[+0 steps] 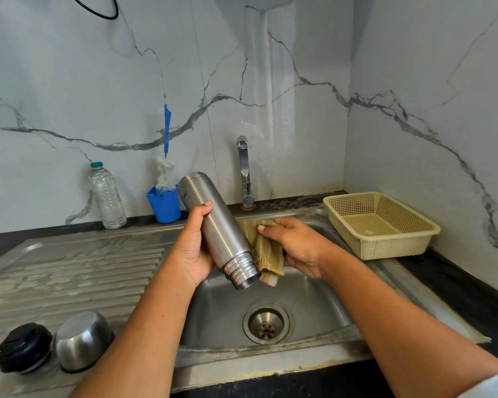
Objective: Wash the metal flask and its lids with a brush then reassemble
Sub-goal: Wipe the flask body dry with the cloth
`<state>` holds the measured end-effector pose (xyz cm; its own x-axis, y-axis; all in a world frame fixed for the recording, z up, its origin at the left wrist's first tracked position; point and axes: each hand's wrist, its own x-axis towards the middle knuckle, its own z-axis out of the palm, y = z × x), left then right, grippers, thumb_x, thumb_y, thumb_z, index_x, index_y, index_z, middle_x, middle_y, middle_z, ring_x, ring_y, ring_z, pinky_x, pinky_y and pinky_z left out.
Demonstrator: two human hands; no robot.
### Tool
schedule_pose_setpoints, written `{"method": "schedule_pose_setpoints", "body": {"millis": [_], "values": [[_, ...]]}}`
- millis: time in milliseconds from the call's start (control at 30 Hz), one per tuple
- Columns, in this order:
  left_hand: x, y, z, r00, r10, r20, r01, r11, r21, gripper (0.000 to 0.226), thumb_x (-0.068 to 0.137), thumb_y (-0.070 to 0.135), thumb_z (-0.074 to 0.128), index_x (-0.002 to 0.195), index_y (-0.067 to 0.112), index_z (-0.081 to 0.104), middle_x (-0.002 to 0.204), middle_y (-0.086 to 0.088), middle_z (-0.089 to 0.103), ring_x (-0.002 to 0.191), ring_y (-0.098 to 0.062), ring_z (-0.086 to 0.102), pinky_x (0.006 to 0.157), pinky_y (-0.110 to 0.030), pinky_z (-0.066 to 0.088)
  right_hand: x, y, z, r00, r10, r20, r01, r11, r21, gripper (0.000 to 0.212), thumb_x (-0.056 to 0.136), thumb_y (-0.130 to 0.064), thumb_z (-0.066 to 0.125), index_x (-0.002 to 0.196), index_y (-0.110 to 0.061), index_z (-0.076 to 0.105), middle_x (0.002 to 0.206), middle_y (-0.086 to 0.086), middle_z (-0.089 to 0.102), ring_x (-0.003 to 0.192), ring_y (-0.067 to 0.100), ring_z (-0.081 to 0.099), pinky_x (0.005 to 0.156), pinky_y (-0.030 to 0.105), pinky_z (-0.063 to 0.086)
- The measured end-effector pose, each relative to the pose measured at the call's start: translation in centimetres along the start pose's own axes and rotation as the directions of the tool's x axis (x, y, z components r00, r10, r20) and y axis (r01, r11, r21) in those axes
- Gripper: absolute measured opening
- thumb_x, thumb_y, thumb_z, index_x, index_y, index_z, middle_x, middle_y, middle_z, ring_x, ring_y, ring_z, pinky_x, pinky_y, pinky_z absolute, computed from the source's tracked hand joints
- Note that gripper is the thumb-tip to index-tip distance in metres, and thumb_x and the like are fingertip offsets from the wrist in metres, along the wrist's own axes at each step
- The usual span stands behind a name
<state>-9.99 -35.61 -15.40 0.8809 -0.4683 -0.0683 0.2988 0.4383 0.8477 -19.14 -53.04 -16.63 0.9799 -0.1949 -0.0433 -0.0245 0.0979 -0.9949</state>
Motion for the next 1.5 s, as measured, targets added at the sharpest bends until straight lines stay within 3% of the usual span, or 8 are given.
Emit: {"method": "schedule_pose_setpoints", "body": {"millis": [267,367,733,967,1100,1200,1367,1500], "values": [[0.8,0.0,-0.5,0.989,0.021,-0.148,-0.049,0.981,-0.185,0.053,0.088,0.039,0.075,0.13,0.014,0.056,0.106,-0.012,0.071,0.096,-0.029,0.07,0.072,-0.045,0.058,0.3,0.0,-0.2,0.98,-0.047,-0.195,0.029,0.995,-0.095,0.036,0.106,-0.037,0.05,0.138,-0.019,0.05,0.127,0.011,0.064,0.115,0.031,0.064,0.101,0.057,0.053],[1.3,0.0,-0.7,0.987,0.013,-0.159,-0.048,0.975,-0.217,0.056,0.088,0.041,0.075,0.131,0.011,0.056,0.105,-0.014,0.071,0.096,-0.03,0.071,0.076,-0.046,0.059,-0.7,-0.4,0.7,0.988,-0.111,-0.104,0.08,0.96,-0.267,0.032,0.107,-0.036,0.049,0.136,-0.022,0.056,0.124,0.004,0.065,0.115,0.026,0.062,0.105,0.052,0.051],[3.3,-0.3,-1.9,0.915,0.07,-0.398,-0.19,0.944,-0.271,0.067,0.078,0.048,0.084,0.13,0.018,0.055,0.117,-0.011,0.074,0.096,-0.03,0.076,0.078,-0.053,0.063,-1.9,-0.9,2.6,0.975,-0.098,0.201,0.078,0.991,0.106,0.036,0.106,-0.028,0.045,0.129,-0.012,0.069,0.127,0.004,0.072,0.122,0.026,0.064,0.111,0.049,0.046],[3.4,-0.6,-1.5,0.88,0.083,-0.468,-0.237,0.93,-0.281,0.059,0.081,0.043,0.085,0.125,0.017,0.057,0.117,-0.01,0.073,0.097,-0.03,0.074,0.09,-0.058,0.06,-0.8,0.5,3.1,0.933,-0.36,0.023,0.355,0.906,-0.231,0.015,0.082,-0.007,0.082,0.097,-0.008,0.08,0.123,-0.009,0.07,0.115,0.004,0.065,0.108,0.039,0.051],[3.3,-0.8,-0.9,0.879,0.099,-0.467,-0.243,0.935,-0.26,0.059,0.083,0.04,0.083,0.129,0.018,0.054,0.117,-0.009,0.072,0.096,-0.027,0.074,0.091,-0.054,0.06,-0.9,0.6,3.4,0.91,-0.412,0.039,0.369,0.766,-0.526,0.057,0.077,-0.019,0.089,0.125,-0.032,0.062,0.125,-0.013,0.056,0.11,0.001,0.057,0.091,0.016,0.052],[3.3,-0.9,-0.9,0.877,0.094,-0.472,-0.246,0.931,-0.271,0.063,0.08,0.037,0.087,0.13,0.017,0.054,0.117,-0.008,0.072,0.098,-0.027,0.074,0.091,-0.055,0.06,-0.4,1.1,3.5,0.89,-0.449,0.081,0.362,0.586,-0.725,0.081,0.081,-0.031,0.086,0.15,-0.037,0.045,0.135,-0.009,0.043,0.121,0.004,0.047,0.108,0.015,0.04],[3.4,-0.8,-1.3,0.868,0.074,-0.491,-0.263,0.907,-0.328,0.064,0.073,0.031,0.092,0.126,0.015,0.059,0.115,-0.01,0.074,0.099,-0.031,0.074,0.092,-0.059,0.058,0.0,1.7,4.9,0.901,-0.416,0.123,0.309,0.417,-0.854,0.08,0.1,-0.043,0.06,0.163,-0.034,0.013,0.165,0.0,0.024,0.149,0.021,0.028,0.123,0.033,0.025],[3.7,-0.6,-1.9,0.858,0.04,-0.513,-0.261,0.892,-0.368,0.066,0.07,0.036,0.093,0.124,0.016,0.061,0.115,-0.011,0.074,0.096,-0.034,0.075,0.088,-0.06,0.06,-0.6,1.8,5.6,0.929,-0.327,0.172,0.33,0.525,-0.785,0.065,0.107,-0.052,0.033,0.163,-0.038,0.003,0.171,-0.011,-0.009,0.157,0.012,-0.001,0.124,0.028,0.006]]}}
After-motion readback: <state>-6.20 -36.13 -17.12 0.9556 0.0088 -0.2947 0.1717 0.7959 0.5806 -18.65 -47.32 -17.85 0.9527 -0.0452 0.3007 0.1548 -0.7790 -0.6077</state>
